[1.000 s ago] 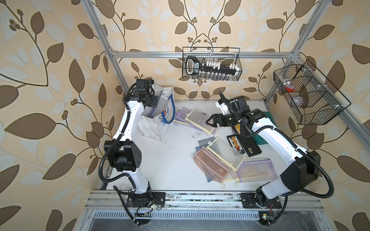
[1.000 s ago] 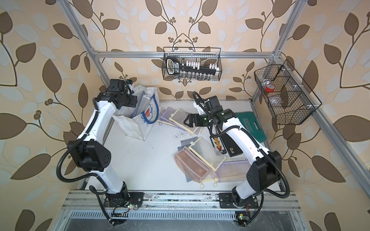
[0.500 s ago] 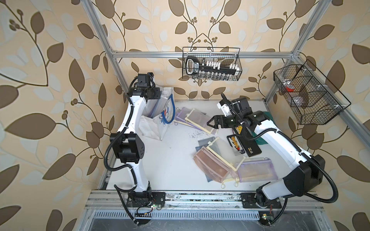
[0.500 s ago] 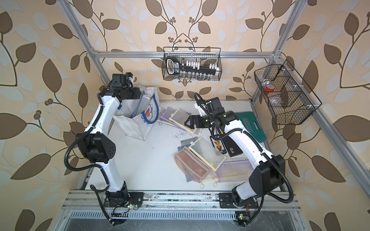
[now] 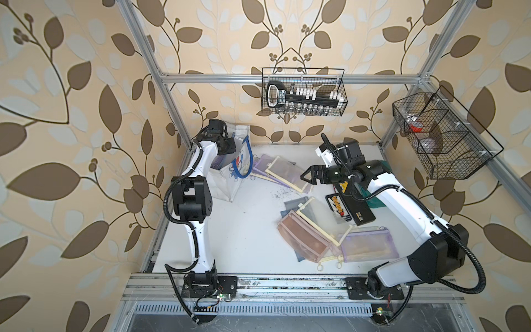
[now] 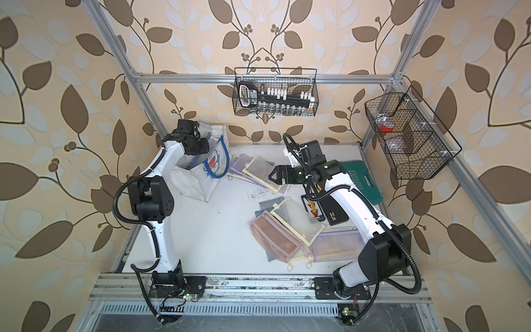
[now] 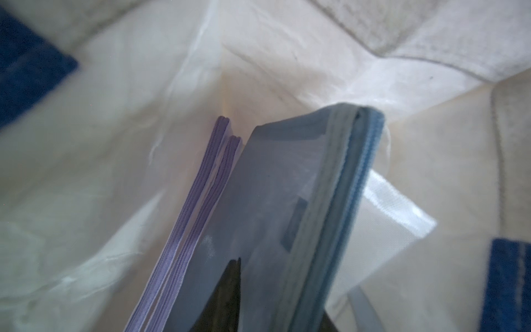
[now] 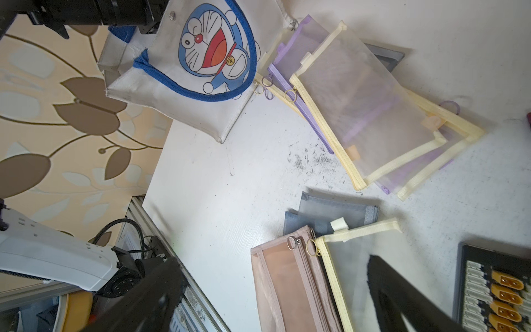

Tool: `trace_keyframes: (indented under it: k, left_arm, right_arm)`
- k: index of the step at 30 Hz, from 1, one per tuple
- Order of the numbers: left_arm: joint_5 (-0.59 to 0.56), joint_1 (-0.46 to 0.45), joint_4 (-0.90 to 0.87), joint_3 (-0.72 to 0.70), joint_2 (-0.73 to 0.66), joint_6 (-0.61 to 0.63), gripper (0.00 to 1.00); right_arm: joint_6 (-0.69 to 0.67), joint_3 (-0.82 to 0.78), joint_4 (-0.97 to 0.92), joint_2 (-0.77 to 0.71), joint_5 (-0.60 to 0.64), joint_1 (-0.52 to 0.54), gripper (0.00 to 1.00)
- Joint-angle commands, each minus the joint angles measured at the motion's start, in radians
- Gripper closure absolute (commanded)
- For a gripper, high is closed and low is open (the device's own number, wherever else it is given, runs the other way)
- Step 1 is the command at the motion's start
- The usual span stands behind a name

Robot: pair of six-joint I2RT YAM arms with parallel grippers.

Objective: Put the pencil pouch into the canvas bag
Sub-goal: Place the pencil pouch in the canvas bag, then pick up the pencil pouch.

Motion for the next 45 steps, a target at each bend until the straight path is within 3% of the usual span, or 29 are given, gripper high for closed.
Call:
trace_keyframes:
  k: [1, 6, 8, 10, 17, 20, 29, 35, 41, 45]
  left_arm:
    - [-0.015, 0.011, 0.000, 0.023, -0.024, 0.009, 0.71]
    - [-0.024, 0.011, -0.073, 0.025, -0.106, 0.027, 0.46]
    - [-0.037, 0.010, -0.098, 0.008, -0.164, 0.036, 0.31]
    - [-0.039, 0.009, -0.139, 0.010, -0.217, 0.042, 0.27]
    - [-0.067, -0.079, -0.226, -0.106, -0.468, 0.026, 0.21]
    - [-0.070, -0.196, -0.219, -0.237, -0.589, -0.029, 0.20]
    - [0.060, -0.598, -0.079, -0.815, -0.885, -0.459, 0.21]
    - [0.124, -0.791, 0.001, -1.024, -0.897, -0.624, 0.24]
    - [0.248, -0.816, 0.238, -1.158, -0.816, -0.743, 0.23]
    - [0.252, -0.816, 0.351, -1.179, -0.728, -0.825, 0.20]
  right_arm:
    - [0.001, -0.019, 0.016, 0.015, -0.009, -0.004, 0.01]
    - [0.001, -0.027, 0.017, 0.001, -0.002, -0.004, 0.01]
    - [0.003, -0.047, 0.022, -0.010, -0.002, -0.007, 0.01]
    - [0.015, -0.081, 0.039, -0.019, -0.014, -0.018, 0.01]
    - [0.069, -0.210, 0.099, -0.014, -0.049, -0.078, 0.01]
    - [0.069, -0.247, 0.094, 0.004, -0.045, -0.099, 0.01]
    - [0.063, -0.376, 0.036, -0.027, -0.047, -0.110, 0.02]
    - [0.083, -0.479, 0.017, -0.105, -0.067, -0.077, 0.02]
    - [0.122, -0.532, 0.056, -0.068, -0.073, 0.065, 0.04]
    - [0.132, -0.558, 0.097, -0.027, -0.099, 0.078, 0.07]
